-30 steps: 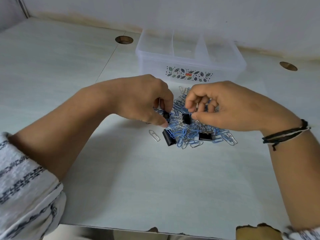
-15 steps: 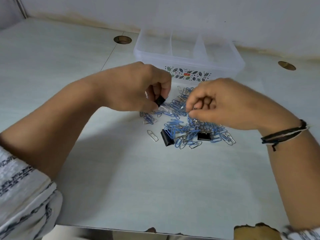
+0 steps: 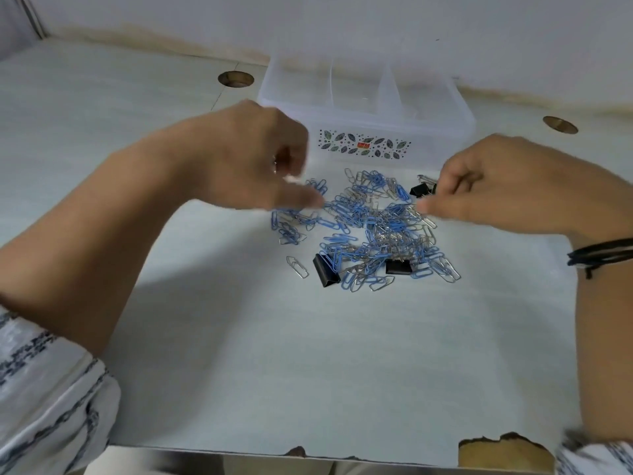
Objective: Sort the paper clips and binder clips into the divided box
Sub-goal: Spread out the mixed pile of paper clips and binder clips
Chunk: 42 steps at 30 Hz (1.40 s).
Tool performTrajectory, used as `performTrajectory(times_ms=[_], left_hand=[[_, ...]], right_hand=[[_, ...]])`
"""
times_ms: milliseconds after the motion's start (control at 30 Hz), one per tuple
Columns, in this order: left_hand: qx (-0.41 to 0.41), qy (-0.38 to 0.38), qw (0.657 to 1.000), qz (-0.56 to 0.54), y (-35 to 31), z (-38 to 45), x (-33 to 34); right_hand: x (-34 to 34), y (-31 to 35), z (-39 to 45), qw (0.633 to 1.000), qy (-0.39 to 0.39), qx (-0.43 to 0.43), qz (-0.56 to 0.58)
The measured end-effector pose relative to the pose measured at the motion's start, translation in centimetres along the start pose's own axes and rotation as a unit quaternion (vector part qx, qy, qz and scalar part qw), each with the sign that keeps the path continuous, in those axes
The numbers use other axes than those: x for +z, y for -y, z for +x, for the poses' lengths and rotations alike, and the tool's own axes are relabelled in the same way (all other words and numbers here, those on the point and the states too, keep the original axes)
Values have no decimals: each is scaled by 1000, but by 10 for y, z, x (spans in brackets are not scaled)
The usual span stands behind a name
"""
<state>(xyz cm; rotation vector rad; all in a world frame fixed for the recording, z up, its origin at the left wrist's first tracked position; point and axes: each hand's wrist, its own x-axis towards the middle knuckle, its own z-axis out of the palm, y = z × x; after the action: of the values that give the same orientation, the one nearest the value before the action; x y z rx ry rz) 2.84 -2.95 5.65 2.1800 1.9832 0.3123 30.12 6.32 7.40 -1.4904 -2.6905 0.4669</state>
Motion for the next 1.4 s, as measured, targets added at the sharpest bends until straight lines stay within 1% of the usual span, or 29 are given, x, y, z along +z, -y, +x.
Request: performTrajectory(times_ms=[67, 133, 200, 267, 333, 433, 533, 633, 667, 733, 833, 900, 967, 1067, 1200, 1233, 1300, 1333, 1367, 1400], left_hand=[[13, 87, 996, -27, -25, -8, 4], [32, 153, 988, -15, -41, -14, 13], [45, 176, 983, 0, -47, -14, 20], [48, 178, 983, -17, -46, -12, 23], [52, 168, 984, -37, -42, -11, 23], [54, 156, 986, -39, -41, -11, 24], [38, 139, 989, -20, -46, -12, 27], [48, 117, 992, -4, -48, -12, 30], [52, 117, 992, -9, -46, -11, 31], [56, 122, 990, -32, -41, -10, 29], [70, 108, 989, -70, -31, -9, 22], [91, 86, 987, -100, -26, -7, 20], [128, 47, 984, -115, -27, -4, 21], [194, -21, 975, -102, -28, 0, 23], [210, -46, 973, -89, -21, 2, 17], [207, -54, 973, -90, -19, 3, 17], [198, -69, 972, -108, -17, 8, 21], [190, -76, 971, -124, -16, 10, 24], [179, -83, 970, -142, -17, 11, 25], [166, -85, 969, -160, -18, 10, 25]], right_hand=[[8, 19, -7, 995, 83, 0, -47], [18, 31, -9, 989, 122, -3, -83], [26, 36, -8, 987, 125, -16, -104], [30, 37, -7, 987, 122, -27, -102], [29, 36, -8, 986, 138, -37, -87], [25, 33, -8, 985, 153, -48, -66], [22, 28, -6, 990, 128, -45, -48], [16, 19, -4, 994, 104, -27, -15], [14, 14, -3, 996, 88, -21, 2], [7, 3, 1, 999, 31, -4, 24], [0, -18, 8, 997, -59, 40, 12], [0, -30, 13, 994, -83, 65, 2], [3, -38, 16, 994, -85, 72, -6], [8, -42, 22, 994, -78, 73, -17], [12, -49, 26, 994, -50, 84, -44], [12, -49, 25, 994, -58, 74, -57], [9, -41, 21, 993, -113, 16, -41], [7, -32, 18, 991, -130, -22, 8], [7, -20, 15, 987, -123, -64, 80], [10, -6, 12, 979, -94, -102, 149]])
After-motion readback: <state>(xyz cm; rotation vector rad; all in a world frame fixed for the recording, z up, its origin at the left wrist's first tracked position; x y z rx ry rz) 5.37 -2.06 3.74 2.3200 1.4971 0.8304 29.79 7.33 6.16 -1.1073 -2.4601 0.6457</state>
